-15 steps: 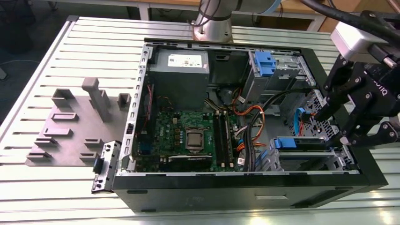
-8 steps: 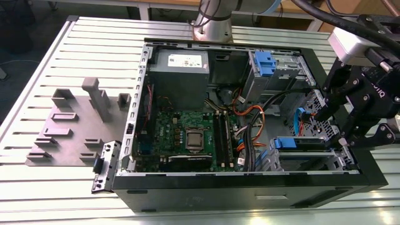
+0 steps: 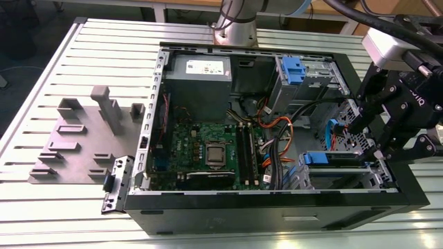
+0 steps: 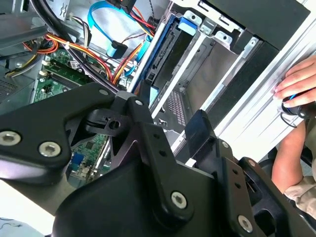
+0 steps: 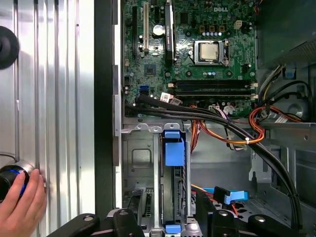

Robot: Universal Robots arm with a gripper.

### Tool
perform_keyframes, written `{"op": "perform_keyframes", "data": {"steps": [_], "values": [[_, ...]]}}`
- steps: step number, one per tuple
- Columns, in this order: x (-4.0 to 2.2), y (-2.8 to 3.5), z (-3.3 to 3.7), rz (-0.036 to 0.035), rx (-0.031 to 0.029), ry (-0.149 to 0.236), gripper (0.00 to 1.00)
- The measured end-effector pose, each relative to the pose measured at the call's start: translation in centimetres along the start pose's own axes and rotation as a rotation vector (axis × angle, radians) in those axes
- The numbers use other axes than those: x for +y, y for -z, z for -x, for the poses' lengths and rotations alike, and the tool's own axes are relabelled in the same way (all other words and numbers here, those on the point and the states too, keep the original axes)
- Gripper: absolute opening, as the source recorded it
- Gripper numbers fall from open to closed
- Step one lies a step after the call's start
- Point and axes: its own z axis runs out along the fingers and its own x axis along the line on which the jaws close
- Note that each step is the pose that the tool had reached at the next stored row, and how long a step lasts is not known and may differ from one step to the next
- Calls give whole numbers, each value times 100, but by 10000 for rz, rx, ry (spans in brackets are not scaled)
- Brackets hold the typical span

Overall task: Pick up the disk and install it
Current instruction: 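Insert the disk into the insertion slot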

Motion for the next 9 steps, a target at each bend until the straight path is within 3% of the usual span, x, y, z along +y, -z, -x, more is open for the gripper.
{"op": "perform_keyframes", "data": {"steps": [9], "values": [[0,-13,1,0,1,0,55]]}}
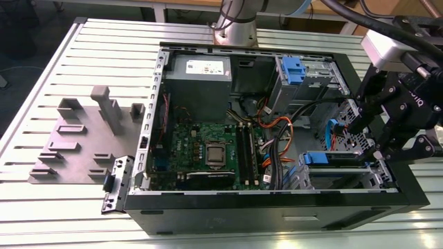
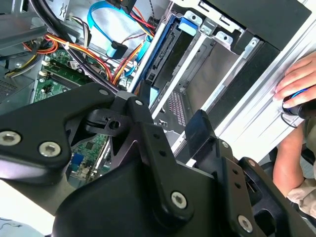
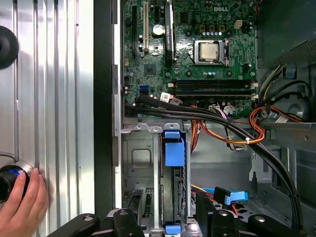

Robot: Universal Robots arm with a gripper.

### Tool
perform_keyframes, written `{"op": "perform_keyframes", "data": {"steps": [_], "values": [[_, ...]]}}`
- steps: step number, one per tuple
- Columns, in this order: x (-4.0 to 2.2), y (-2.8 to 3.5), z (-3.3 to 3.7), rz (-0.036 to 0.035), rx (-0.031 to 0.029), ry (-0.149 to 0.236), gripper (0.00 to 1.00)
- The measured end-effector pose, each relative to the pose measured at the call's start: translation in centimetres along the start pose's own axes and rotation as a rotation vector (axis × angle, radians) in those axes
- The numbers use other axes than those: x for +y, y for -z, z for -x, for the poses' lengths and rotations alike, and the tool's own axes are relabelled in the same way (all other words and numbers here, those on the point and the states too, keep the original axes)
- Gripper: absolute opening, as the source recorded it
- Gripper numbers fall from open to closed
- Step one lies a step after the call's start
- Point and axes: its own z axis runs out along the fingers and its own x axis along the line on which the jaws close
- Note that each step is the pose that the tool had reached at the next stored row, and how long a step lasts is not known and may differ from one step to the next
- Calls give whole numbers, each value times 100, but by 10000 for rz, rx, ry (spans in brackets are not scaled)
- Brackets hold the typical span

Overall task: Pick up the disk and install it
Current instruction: 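Insert the disk into the insertion slot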

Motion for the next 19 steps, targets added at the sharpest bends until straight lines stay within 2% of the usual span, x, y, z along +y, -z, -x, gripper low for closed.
{"op": "perform_keyframes", "data": {"steps": [19], "values": [[-1,-31,0,0,-1,0,55]]}}
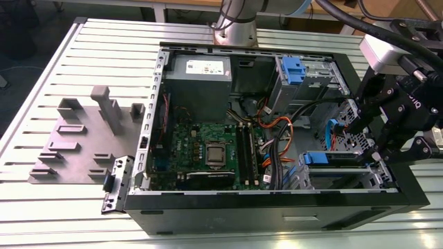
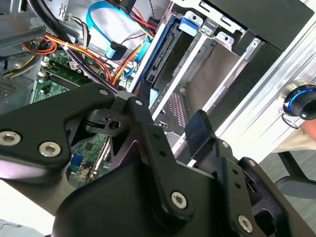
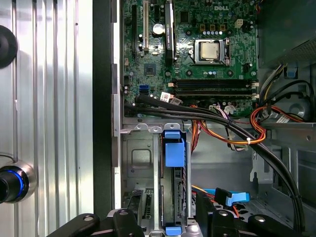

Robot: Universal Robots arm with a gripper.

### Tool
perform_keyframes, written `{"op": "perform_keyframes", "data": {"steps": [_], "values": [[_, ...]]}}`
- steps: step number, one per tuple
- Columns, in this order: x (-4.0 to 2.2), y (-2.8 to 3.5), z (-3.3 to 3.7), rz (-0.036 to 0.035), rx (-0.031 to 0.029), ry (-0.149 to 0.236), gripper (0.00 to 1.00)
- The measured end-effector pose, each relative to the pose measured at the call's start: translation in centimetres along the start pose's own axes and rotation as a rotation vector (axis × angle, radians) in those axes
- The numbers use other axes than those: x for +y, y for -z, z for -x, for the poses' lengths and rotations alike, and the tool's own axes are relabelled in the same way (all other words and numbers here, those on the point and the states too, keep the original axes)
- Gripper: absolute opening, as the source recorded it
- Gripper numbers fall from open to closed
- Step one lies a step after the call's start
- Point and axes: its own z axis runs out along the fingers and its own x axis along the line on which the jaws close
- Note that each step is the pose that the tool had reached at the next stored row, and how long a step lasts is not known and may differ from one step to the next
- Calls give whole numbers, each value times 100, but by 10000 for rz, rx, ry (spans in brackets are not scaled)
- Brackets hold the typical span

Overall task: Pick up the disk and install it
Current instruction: 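Insert the disk into the insertion slot, then insert the first disk wire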

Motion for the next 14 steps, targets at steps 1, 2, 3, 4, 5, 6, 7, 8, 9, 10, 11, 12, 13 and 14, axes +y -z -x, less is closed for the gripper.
{"op": "perform_keyframes", "data": {"steps": [1,2,3,4,5,6,7,8,9,10,11,12,13,14], "values": [[0,0,0,0,0,0,55],[0,0,0,0,0,0,55],[0,-1,0,0,-1,0,55],[0,-1,0,0,0,0,55],[0,-1,0,0,0,0,55],[-1,-27,0,0,0,0,55],[-1,-27,0,0,0,0,55],[-1,-34,0,0,0,0,55],[-1,-40,0,0,0,0,55],[-1,-40,0,0,0,0,55],[-1,-40,0,0,0,0,55],[-1,-41,0,0,0,0,55],[-1,-41,0,1,0,0,55],[-1,-41,0,0,0,0,55]]}}
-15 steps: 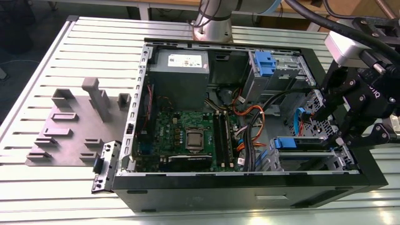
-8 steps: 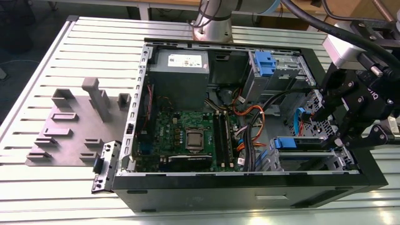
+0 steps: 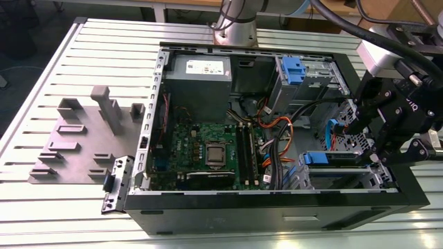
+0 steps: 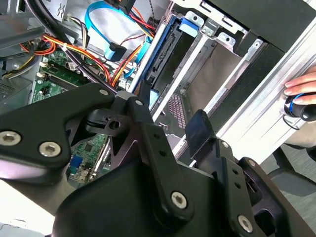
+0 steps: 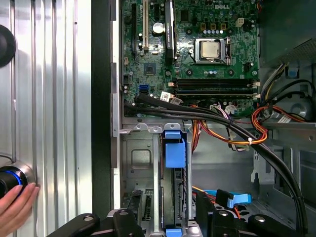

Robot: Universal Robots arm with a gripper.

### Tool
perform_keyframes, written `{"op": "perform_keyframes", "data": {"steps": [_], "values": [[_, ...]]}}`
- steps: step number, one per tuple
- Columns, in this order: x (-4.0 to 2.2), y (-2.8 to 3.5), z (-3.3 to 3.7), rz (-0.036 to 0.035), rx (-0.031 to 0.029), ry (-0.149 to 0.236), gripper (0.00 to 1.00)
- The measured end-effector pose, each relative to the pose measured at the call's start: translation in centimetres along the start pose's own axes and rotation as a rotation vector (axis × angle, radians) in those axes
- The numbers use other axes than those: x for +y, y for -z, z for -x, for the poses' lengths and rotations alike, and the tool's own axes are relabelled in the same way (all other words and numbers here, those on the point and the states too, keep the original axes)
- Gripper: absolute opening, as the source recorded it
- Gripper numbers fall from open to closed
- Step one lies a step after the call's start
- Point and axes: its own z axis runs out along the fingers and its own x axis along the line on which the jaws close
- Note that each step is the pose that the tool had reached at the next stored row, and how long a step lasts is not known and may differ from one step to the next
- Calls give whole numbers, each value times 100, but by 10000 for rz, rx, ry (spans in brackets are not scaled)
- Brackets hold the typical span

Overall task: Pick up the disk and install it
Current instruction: 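Insert the first disk wire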

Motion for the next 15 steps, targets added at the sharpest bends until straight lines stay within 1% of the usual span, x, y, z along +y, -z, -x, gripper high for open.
{"op": "perform_keyframes", "data": {"steps": [3,6,15], "values": [[0,-3,4,0,-4,-1,55],[-4,-6,29,0,-1,-1,55],[-16,-23,137,0,-2,0,55]]}}
